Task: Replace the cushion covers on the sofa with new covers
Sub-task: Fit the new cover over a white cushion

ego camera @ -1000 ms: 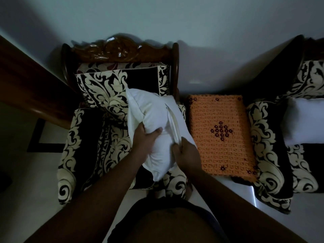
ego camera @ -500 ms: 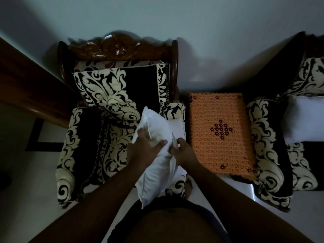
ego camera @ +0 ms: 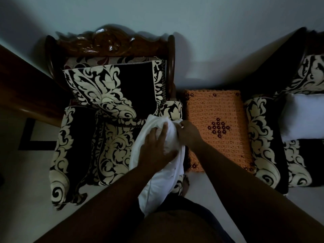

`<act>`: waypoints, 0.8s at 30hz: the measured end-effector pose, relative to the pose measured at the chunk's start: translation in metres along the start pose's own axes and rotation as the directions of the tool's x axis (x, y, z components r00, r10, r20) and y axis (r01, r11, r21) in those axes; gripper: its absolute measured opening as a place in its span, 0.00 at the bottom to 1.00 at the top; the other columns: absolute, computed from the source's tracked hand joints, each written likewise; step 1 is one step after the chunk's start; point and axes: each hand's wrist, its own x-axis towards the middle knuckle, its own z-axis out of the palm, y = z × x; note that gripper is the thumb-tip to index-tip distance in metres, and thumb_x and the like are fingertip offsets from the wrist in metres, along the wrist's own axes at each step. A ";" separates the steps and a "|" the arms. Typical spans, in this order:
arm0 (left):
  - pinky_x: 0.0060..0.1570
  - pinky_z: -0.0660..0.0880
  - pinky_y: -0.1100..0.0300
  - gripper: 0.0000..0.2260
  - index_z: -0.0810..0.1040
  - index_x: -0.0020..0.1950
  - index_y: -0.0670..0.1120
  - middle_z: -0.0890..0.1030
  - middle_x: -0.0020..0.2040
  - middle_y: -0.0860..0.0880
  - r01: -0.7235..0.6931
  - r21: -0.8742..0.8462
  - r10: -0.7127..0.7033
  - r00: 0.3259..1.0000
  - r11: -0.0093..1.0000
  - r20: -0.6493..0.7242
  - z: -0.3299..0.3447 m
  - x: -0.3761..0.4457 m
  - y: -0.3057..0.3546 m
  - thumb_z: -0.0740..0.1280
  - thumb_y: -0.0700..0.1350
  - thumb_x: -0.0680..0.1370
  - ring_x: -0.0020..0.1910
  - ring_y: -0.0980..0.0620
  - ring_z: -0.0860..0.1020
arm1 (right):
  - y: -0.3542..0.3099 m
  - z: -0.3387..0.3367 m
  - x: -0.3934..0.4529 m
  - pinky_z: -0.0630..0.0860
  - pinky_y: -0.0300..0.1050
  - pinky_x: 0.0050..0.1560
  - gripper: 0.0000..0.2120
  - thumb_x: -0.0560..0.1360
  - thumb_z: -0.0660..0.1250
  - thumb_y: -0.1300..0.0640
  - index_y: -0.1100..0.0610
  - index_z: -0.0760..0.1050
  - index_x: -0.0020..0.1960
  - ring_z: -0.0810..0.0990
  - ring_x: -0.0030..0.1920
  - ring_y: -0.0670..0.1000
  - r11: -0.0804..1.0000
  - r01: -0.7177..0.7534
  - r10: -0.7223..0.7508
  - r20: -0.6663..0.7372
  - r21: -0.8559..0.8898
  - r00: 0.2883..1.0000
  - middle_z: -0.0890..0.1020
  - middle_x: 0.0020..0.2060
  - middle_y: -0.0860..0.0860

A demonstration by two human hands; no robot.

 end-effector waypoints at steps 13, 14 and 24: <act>0.77 0.59 0.41 0.35 0.40 0.82 0.41 0.54 0.81 0.35 -0.079 0.208 0.047 0.987 0.975 0.154 0.066 0.023 -0.004 0.46 0.56 0.80 0.80 0.37 0.57 | -0.007 -0.017 -0.015 0.67 0.46 0.33 0.09 0.81 0.65 0.55 0.60 0.74 0.46 0.75 0.35 0.51 0.954 0.277 -0.291 -0.136 -0.112 0.947 0.79 0.35 0.54; 0.78 0.57 0.41 0.35 0.43 0.82 0.40 0.55 0.81 0.35 -0.077 0.201 0.042 0.984 0.977 0.174 0.066 0.027 -0.005 0.45 0.56 0.79 0.80 0.37 0.57 | -0.005 -0.016 -0.015 0.69 0.47 0.34 0.09 0.81 0.65 0.55 0.60 0.74 0.47 0.76 0.36 0.52 0.954 0.276 -0.291 -0.139 -0.115 0.947 0.79 0.36 0.54; 0.74 0.66 0.47 0.47 0.51 0.83 0.49 0.56 0.82 0.44 -0.018 -0.376 -0.039 0.989 0.926 -0.143 0.007 0.051 0.020 0.77 0.54 0.72 0.80 0.45 0.57 | 0.035 0.002 -0.072 0.75 0.43 0.34 0.15 0.81 0.60 0.37 0.48 0.68 0.55 0.81 0.36 0.46 0.997 0.016 -0.006 -0.150 0.071 0.989 0.80 0.41 0.47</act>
